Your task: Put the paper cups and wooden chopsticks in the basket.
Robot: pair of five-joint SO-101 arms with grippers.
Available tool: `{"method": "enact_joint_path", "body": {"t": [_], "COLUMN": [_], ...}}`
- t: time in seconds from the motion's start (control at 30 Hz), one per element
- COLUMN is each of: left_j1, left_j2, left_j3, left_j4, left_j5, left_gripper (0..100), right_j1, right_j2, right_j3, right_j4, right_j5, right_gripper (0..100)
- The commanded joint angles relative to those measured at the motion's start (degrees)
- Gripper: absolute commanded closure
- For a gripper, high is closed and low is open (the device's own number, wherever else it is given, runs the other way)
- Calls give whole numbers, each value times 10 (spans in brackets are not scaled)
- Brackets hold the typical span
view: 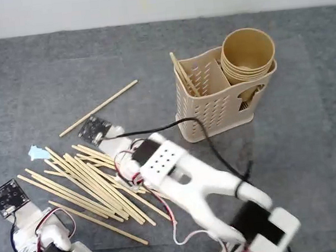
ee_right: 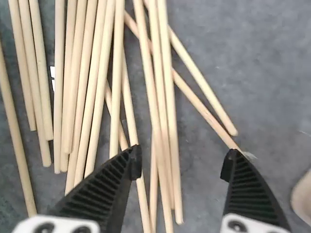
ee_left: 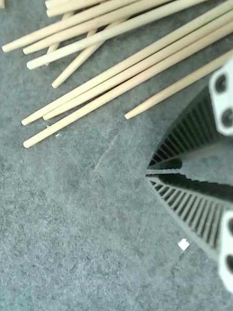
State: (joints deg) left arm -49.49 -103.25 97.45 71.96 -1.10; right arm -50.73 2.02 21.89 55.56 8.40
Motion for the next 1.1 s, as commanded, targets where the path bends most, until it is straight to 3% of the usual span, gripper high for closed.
{"method": "enact_joint_path", "body": {"t": [0.0,0.27,0.47,0.57,0.87,1.07], "left_j1": [0,0,0,0,0,0], "left_j2": [-9,-10,-10,-10,-10,-10], "left_j3": [-10,-10,-10,-10,-10,-10], "left_j4": [1,1,1,1,1,1], "left_j5": [4,4,4,4,4,4], "left_gripper": [986,986,986,986,986,986], "right_j1": [-17,-15,-5,7,42,44], "right_j2": [25,95,106,105,82,-19], "right_j3": [-8,-10,-10,-10,-6,-8], "right_j4": [-47,-75,-75,-75,-65,7], "right_j5": [-7,-7,-5,-4,-2,-2], "right_gripper": [724,733,932,983,989,989]}}
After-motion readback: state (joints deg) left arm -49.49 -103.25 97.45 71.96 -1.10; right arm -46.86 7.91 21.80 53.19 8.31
